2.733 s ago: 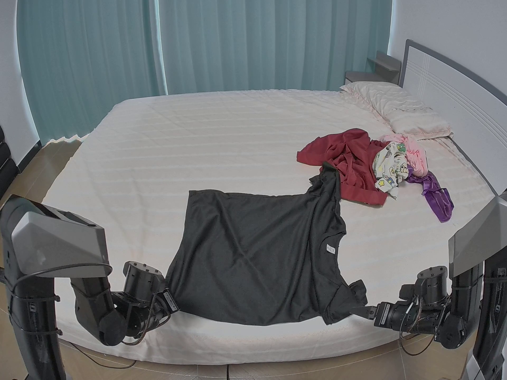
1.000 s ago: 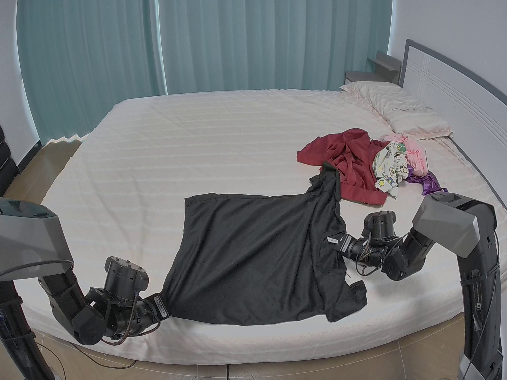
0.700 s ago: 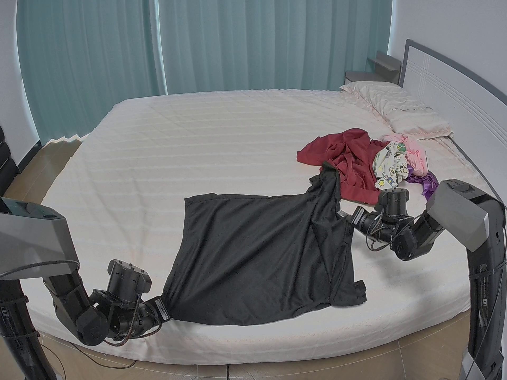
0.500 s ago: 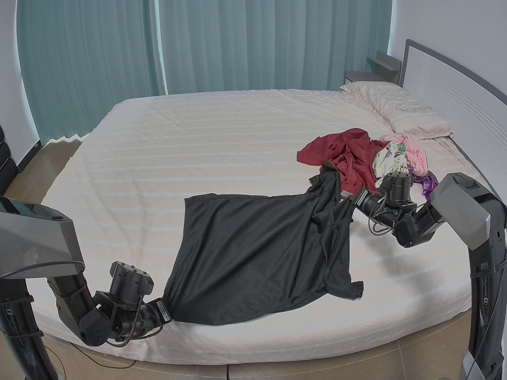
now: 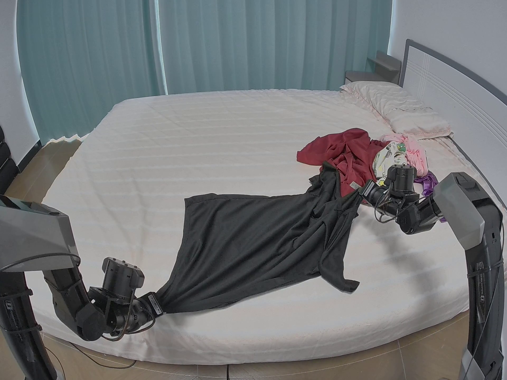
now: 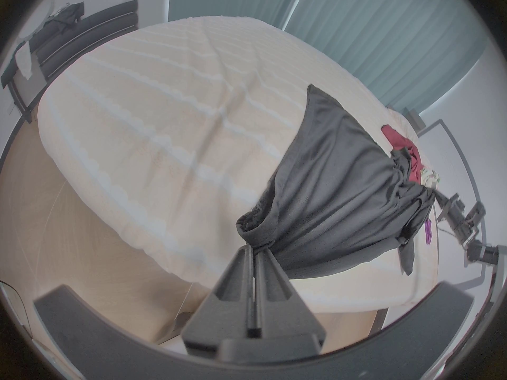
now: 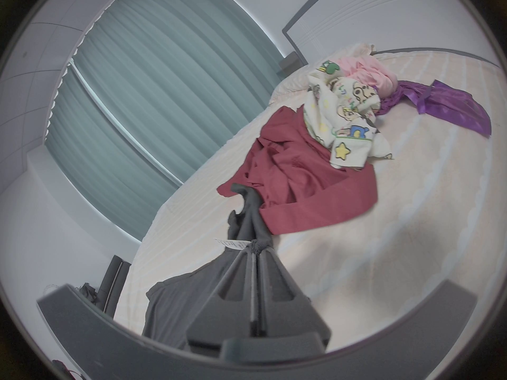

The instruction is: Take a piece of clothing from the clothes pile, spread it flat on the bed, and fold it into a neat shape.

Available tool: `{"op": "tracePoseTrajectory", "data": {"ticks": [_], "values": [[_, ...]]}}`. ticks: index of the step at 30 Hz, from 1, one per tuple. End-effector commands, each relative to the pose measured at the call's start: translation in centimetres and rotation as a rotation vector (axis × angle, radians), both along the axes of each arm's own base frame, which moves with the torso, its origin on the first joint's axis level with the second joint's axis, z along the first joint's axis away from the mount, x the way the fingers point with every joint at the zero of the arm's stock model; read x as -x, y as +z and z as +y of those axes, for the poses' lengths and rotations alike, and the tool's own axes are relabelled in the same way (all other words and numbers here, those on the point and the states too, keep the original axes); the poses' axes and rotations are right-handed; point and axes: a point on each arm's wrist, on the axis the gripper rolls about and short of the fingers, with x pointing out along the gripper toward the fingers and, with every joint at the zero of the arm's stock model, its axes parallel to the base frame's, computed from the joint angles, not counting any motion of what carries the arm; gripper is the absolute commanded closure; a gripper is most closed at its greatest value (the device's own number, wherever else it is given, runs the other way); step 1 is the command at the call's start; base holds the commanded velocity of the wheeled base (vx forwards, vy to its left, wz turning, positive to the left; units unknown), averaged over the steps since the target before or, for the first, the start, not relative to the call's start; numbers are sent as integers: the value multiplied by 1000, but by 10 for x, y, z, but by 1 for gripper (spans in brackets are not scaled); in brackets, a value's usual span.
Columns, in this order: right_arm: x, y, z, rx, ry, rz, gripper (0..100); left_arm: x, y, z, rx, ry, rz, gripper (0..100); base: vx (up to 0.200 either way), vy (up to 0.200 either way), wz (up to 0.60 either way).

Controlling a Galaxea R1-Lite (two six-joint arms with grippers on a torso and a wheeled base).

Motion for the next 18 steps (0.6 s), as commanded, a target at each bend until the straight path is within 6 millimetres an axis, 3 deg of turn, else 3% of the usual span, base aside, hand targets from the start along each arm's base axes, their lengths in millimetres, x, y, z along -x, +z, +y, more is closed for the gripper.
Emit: {"op": "tracePoseTrajectory", "data": {"ticks": [1,3,4,8,11,18], "values": [[-3,-11,-12,1,-23,26,100,-4,16,11,15,44,-62,100,0,0,0],[-4,-12,-13,1,-26,26,100,-4,17,12,15,46,-68,100,0,0,0],[-4,-13,-16,2,-31,31,100,-5,33,21,25,75,-122,100,0,0,0],[-5,-11,-16,0,-29,28,100,1,47,25,59,46,-133,100,0,0,0],[-9,-10,-17,1,-31,37,100,9,53,26,50,22,-76,100,0,0,0],[-14,-7,-23,2,-46,40,100,3,57,36,42,63,-41,100,0,0,0]]}}
